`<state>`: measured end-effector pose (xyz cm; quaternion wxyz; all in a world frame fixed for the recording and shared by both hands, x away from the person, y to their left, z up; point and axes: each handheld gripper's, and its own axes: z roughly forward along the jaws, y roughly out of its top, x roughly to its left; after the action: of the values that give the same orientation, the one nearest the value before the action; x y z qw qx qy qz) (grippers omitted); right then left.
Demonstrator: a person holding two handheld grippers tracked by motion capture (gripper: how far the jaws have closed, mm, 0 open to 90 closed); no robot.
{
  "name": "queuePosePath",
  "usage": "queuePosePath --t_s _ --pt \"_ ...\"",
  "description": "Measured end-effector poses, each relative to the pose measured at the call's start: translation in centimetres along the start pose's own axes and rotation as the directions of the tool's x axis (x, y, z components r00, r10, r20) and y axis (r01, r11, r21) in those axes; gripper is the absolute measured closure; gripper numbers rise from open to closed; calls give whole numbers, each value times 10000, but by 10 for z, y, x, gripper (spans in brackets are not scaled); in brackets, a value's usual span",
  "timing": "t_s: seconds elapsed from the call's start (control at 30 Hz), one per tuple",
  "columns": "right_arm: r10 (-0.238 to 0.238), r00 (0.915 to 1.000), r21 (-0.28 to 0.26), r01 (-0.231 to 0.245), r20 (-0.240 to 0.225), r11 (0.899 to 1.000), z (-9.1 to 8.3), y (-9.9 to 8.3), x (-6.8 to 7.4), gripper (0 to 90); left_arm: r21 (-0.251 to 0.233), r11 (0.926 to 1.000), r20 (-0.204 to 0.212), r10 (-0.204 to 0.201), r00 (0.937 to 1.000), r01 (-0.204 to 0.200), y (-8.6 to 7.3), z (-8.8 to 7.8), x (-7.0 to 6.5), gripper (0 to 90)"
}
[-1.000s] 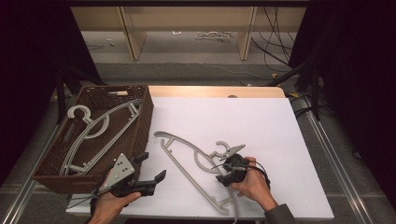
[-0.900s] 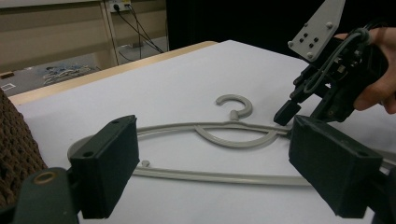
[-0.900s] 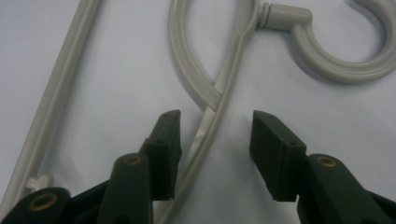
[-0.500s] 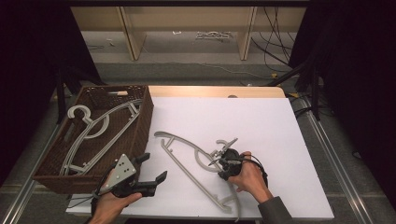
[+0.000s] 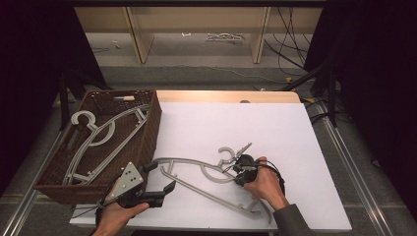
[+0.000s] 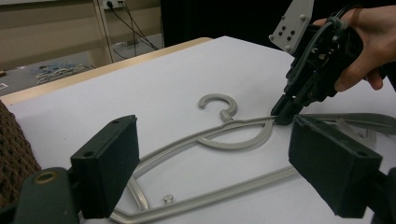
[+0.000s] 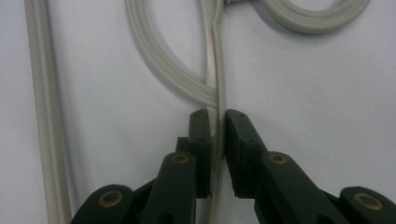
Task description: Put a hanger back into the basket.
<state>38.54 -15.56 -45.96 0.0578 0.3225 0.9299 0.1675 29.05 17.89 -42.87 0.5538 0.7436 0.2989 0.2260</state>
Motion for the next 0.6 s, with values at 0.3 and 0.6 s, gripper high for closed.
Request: queuePosePath --t_s 0.3,0.6 --pt "-1268 9909 -498 1290 452 9904 -18 -6 4 815 653 9969 237 417 9988 -432 6 22 -1 191" --pt "-1960 9756 -903 2049 985 9746 -44 -9 12 817 2365 9641 461 1134 9925 -1211 19 76 -15 280"
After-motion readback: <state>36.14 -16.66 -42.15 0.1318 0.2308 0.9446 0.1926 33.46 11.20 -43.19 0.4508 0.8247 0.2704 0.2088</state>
